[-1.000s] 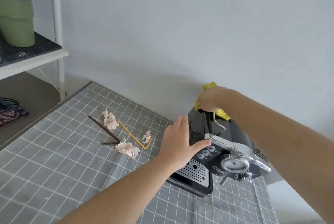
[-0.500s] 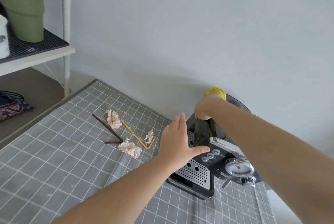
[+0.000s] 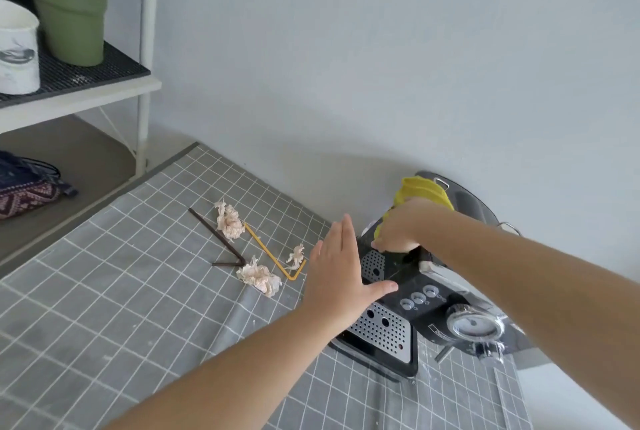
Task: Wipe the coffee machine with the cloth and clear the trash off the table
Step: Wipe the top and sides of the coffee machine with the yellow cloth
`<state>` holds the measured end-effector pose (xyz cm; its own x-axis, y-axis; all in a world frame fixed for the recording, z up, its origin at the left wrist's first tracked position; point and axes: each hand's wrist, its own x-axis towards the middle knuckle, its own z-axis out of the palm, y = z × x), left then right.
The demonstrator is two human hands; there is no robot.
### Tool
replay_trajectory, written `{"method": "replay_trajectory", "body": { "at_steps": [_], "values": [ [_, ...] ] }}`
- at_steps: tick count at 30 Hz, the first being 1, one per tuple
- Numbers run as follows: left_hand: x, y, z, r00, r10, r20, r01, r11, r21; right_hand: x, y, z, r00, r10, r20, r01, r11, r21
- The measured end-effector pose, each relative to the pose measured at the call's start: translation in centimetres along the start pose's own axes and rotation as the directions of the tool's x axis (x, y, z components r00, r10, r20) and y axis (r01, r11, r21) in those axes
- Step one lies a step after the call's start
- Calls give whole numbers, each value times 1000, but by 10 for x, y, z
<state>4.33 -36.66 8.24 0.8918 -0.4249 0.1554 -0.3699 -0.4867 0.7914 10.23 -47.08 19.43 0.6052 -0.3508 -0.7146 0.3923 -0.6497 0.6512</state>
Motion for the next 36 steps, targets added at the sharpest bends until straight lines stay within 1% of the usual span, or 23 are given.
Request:
{"method": "replay_trajectory", "body": {
  "at_steps": [2,3,4,6,8,9,11,13,15,17,18,19,21,23,25,26,28,29,30,32,33,34,36],
  "values": [
    [-1,-3,-1,1000,-14,14,14,1000,-18,-18,-15,8,991,-112,76,108,992,61],
    [-2,-4,-2,1000,-12,28,13,1000,-20,-24,-16,9,984,-134,120,127,990,67],
    [-4,-4,-2,999,0,50,1,1000,-17,-25,-10,10,980,-158,123,156,987,31],
    [-6,-5,-2,994,37,101,-36,999,-16,-18,10,15,985,-168,46,170,985,-32],
    [-5,-7,-3,990,60,131,-58,998,-20,-5,26,19,992,-120,-35,119,992,-36],
    [-5,-8,-4,988,67,141,-64,998,-20,-4,19,16,995,-94,-38,92,995,-35],
    [-4,-12,-6,984,75,161,-73,997,-17,-10,-9,18,990,-140,-19,138,985,-100],
    [-5,-14,-7,981,75,181,-74,997,-13,-22,-28,22,984,-175,24,176,983,-56],
    [-5,-15,-7,978,77,195,-78,997,-2,-54,-24,11,973,-230,28,230,973,-7],
    [-4,-15,-6,978,78,196,-82,996,14,-66,2,-2,986,-163,25,160,984,73],
    [-3,-15,-6,977,79,196,-85,996,20,-68,11,-6,991,-133,19,131,988,80],
    [-3,-16,-5,977,80,199,-85,996,21,-65,14,-6,992,-127,-8,127,991,41],
    [-2,-19,-4,977,77,201,-82,997,15,-48,-5,4,987,-151,-45,147,985,-90],
    [-1,-22,-4,977,65,201,-69,998,14,-37,-33,17,986,-167,-29,164,984,-73],
    [-2,-24,-4,978,56,202,-61,998,20,-42,-35,20,977,-214,-26,214,977,-9],
    [-2,-24,-4,977,57,205,-64,998,24,-50,-25,14,977,-213,-7,213,976,53],
    [-2,-23,-4,977,66,204,-73,997,26,-61,5,6,989,-148,-16,148,967,208],
    [-1,-22,-5,977,71,203,-77,997,23,-64,18,3,995,-101,-26,105,966,237],
    [0,-21,-5,977,73,202,-79,997,18,-63,23,3,995,-83,-46,91,976,199],
    [3,-21,-6,976,73,204,-76,997,11,-59,8,3,995,-98,-20,99,993,60],
    [5,-22,-7,976,68,207,-72,997,9,-52,-3,5,994,-110,6,109,993,45],
    [6,-24,-7,976,61,207,-63,998,7,-42,-8,5,993,-111,33,108,992,71],
    [6,-29,-8,978,41,204,-42,999,3,-20,9,-2,999,-45,18,43,991,127]
  ]
}}
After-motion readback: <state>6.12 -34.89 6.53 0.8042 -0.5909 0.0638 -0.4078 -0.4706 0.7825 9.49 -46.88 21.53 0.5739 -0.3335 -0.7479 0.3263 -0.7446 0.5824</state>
